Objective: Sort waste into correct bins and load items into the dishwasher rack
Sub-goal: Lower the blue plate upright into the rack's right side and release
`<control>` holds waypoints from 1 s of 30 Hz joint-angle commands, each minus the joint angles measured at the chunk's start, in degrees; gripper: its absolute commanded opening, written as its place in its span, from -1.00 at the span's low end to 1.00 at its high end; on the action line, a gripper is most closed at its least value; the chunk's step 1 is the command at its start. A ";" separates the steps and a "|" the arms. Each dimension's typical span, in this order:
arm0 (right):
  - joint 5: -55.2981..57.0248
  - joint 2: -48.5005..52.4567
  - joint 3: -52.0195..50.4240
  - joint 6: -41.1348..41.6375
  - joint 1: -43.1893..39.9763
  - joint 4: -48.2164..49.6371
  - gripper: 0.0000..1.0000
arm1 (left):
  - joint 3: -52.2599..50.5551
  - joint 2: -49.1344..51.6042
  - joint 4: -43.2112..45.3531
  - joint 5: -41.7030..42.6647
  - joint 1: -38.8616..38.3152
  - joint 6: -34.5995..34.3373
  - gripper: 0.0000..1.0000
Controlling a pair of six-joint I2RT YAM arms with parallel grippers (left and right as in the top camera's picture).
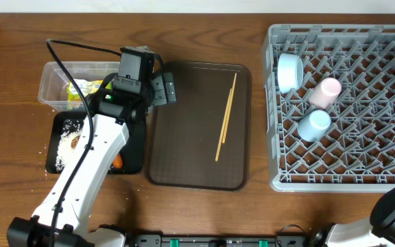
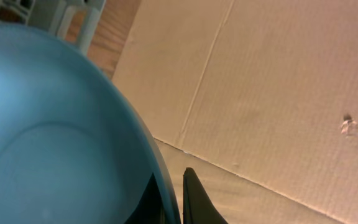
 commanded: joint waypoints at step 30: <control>-2.89 0.57 0.04 43.52 19.69 -9.77 0.51 | 0.50 0.11 -0.22 0.13 -0.09 0.74 0.96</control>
